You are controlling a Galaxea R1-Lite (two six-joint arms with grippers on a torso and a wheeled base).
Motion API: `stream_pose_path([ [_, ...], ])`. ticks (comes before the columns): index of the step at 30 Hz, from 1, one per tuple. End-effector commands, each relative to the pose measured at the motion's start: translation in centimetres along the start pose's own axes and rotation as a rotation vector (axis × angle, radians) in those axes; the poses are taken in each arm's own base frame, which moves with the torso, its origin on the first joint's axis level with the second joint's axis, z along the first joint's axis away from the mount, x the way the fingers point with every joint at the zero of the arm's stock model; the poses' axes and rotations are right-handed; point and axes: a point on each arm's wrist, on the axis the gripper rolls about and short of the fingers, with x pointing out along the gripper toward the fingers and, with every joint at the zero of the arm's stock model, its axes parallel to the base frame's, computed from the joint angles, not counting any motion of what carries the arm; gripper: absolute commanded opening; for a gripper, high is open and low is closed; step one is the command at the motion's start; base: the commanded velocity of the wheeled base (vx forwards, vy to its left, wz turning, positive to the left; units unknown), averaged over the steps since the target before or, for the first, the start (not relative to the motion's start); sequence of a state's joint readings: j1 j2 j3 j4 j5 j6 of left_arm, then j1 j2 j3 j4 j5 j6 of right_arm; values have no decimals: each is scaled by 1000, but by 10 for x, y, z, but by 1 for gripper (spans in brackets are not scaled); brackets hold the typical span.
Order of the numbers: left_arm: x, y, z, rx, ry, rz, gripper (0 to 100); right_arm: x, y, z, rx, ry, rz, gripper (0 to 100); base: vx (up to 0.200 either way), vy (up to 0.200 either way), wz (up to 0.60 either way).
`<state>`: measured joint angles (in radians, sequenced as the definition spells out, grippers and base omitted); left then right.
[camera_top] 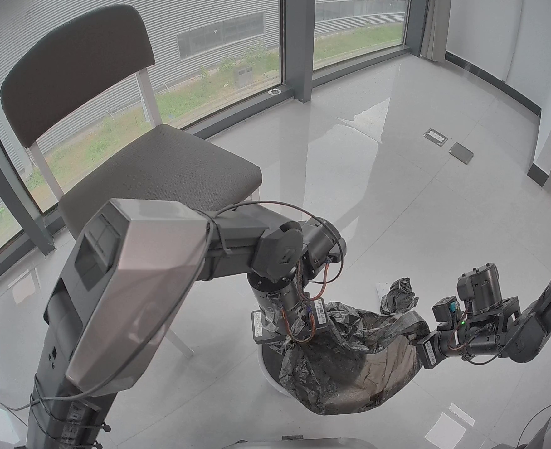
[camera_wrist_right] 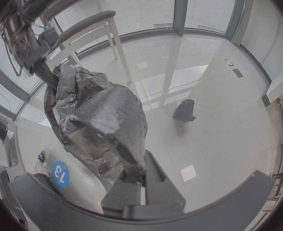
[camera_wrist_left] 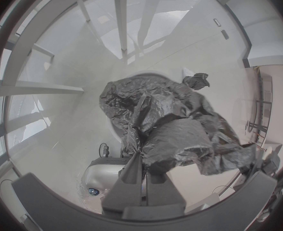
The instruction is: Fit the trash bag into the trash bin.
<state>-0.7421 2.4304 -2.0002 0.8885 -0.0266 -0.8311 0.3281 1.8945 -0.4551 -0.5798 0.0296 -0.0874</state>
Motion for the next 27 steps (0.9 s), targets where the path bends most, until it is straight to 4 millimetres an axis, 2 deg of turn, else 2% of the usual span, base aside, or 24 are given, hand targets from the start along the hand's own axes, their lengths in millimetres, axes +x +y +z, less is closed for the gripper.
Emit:
stream_pose_path([
  [1, 30, 13, 9, -56, 44, 59, 0, -8, -6, 7, 14, -32, -15, 0, 0, 0, 0],
  [8, 57, 22, 5, -100, 119, 146, 0, -6, -7, 11, 17, -34, -17, 0, 0, 0, 0],
  [9, 64, 27, 4, -118, 149, 183, 0, -5, -8, 16, 17, -49, -18, 0, 0, 0, 0],
  [13, 72, 41, 5, -177, 204, 258, 0, 4, -7, 23, 11, -54, -13, 0, 0, 0, 0],
  [17, 67, 57, 11, -224, 241, 308, 0, 11, -7, 33, 7, -74, -11, 0, 0, 0, 0],
  [21, 49, 69, 16, -301, 254, 348, 0, 10, -6, 36, 5, -86, -9, 0, 0, 0, 0],
  [25, 51, 69, 12, -286, 266, 392, 0, 10, -5, 30, 9, -68, -5, 0, 0, 0, 0],
  [27, 41, 64, 12, -266, 216, 377, 0, 10, -1, 31, 3, -68, 5, 0, 0, 0, 0],
])
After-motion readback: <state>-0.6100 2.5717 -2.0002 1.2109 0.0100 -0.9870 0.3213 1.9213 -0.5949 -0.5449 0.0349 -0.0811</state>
